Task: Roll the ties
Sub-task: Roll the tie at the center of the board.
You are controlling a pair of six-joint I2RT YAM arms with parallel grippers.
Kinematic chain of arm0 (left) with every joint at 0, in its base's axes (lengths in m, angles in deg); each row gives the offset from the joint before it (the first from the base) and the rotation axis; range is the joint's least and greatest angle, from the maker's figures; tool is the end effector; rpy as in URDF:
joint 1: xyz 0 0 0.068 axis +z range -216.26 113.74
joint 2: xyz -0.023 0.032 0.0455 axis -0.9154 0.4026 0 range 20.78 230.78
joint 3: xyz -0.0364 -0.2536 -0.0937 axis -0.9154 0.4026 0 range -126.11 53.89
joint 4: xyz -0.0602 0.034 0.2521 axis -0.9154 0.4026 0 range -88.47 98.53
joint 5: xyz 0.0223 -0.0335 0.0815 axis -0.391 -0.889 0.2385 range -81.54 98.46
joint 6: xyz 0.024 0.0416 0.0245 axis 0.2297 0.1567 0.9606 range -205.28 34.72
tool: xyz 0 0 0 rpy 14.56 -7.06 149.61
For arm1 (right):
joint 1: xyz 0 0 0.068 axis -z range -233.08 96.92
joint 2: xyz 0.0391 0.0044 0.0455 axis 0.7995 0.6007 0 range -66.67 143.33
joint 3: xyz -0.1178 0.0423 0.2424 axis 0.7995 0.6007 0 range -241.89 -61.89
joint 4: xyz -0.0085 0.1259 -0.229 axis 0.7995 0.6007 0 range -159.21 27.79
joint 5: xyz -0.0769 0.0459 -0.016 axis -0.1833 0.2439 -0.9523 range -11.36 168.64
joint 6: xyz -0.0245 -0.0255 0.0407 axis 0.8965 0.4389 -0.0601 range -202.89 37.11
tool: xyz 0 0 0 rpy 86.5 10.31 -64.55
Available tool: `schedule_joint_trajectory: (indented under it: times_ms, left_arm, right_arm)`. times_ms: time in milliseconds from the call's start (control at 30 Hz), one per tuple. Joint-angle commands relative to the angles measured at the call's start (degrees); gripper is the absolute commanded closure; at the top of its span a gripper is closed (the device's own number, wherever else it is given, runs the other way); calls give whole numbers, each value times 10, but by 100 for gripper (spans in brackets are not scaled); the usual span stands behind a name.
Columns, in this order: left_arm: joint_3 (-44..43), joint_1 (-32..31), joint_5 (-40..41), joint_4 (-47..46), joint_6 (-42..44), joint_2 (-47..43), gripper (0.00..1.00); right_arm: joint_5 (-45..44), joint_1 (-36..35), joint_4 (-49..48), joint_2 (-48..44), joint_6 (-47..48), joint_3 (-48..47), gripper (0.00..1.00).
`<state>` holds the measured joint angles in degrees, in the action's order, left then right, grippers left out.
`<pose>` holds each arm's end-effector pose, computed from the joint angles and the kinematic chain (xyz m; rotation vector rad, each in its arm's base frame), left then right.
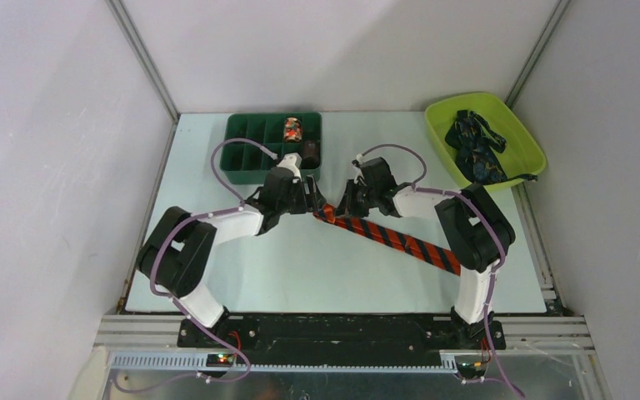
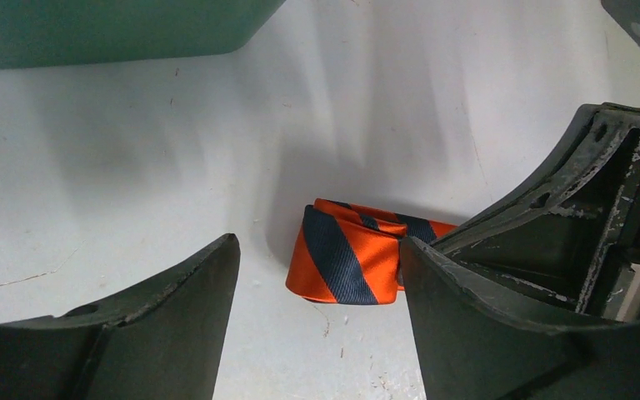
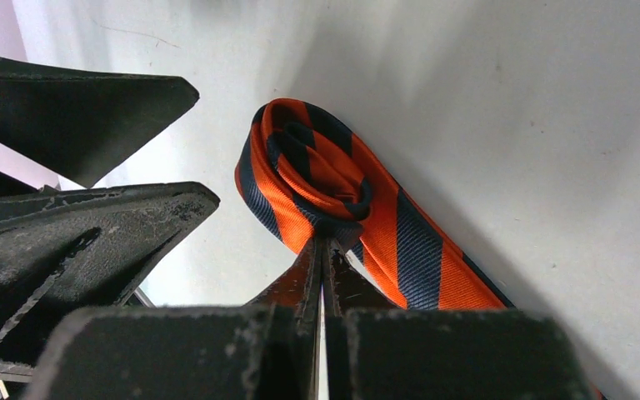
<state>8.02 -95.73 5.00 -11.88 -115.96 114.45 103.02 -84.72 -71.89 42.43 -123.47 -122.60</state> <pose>0.2917 -0.1672 0.1739 0.0121 2.2471 -0.6527 0.3228 0.2163 0.1435 -0.0248 2.5645 1.0587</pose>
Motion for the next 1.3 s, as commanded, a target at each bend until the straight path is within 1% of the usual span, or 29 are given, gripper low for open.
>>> schedule_joint_trajectory:
  times_ms: [0, 367, 767, 967, 1267]
  left_arm:
    - [0, 4, -15, -28, -8, 9, 23]
    - [32, 4, -65, -93, -28, 30, 25]
    - [28, 4, -80, -102, -30, 50, 27]
    - [26, 4, -93, -110, -27, 59, 32]
    - [37, 4, -129, -154, -32, 68, 34]
  right_arm:
    - [-22, -2, 6, 5, -1, -22, 100]
    - [-23, 2, 19, 9, -3, -22, 100]
    - [-18, 6, 16, 15, -6, -22, 100]
    - [-17, 7, 16, 14, -6, -22, 100]
    - [-17, 9, 16, 16, -8, -22, 100]
